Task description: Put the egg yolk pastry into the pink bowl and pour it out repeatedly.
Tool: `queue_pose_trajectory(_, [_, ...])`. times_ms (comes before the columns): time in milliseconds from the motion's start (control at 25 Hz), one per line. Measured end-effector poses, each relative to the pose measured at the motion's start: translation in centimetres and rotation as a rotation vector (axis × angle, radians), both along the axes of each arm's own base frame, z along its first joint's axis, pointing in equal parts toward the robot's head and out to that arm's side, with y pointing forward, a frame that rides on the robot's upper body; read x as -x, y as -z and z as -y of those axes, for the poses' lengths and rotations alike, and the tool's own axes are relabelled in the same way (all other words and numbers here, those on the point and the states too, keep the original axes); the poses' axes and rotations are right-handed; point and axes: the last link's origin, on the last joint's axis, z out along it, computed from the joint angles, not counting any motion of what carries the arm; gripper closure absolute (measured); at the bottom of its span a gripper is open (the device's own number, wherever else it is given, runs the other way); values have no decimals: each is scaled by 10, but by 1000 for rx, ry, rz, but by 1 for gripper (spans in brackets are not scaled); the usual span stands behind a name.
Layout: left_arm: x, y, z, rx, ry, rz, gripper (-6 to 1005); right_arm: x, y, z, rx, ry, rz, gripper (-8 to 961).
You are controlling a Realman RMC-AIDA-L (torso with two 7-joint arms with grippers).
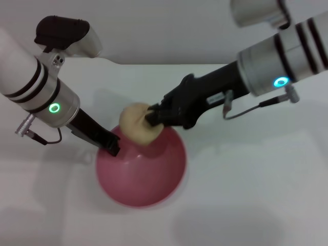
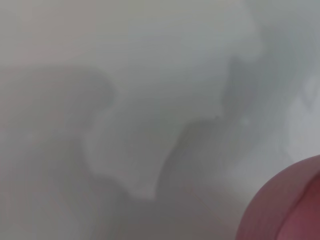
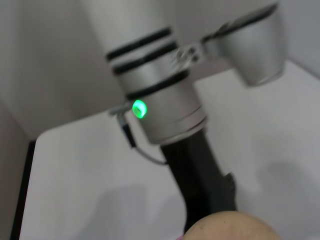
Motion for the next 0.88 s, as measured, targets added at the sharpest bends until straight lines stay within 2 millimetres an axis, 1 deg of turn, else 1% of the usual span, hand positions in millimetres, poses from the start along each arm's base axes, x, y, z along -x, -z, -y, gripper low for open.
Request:
queue_pose_trajectory(120, [-4, 1, -1, 6, 17, 6, 999, 1, 14, 6, 14, -28, 35, 844])
queue_pose_trajectory(240, [-6, 2, -1, 9, 23, 14, 999, 0, 16, 6, 7, -27, 39, 855])
queue_pose_trajectory(400, [-7, 1, -1, 6, 32, 24, 1000, -1, 13, 4, -6, 4, 21, 672])
queue_pose_trajectory(480, [-5, 1, -2, -8, 35, 27, 1000, -3, 5, 0, -28, 58, -4, 590])
queue_pose_trajectory(560, [-2, -2, -5, -45, 44, 34, 1000, -11, -8, -7, -63, 137, -46, 508])
queue_pose_trajectory(640, [0, -7, -8, -98, 71, 49, 1000, -25, -26, -13, -108, 227, -99, 505])
queue_pose_trajectory(760, [-2, -16, -10, -201, 160, 111, 1000, -56, -53, -17, -181, 351, -175, 500])
queue_pose_trajectory(840, [-7, -22, -9, -294, 256, 184, 1000, -85, -70, -16, -235, 451, -215, 499])
queue_pose_trajectory(880, [-10, -24, -8, -329, 292, 211, 1000, -114, -82, -10, -277, 547, -229, 499])
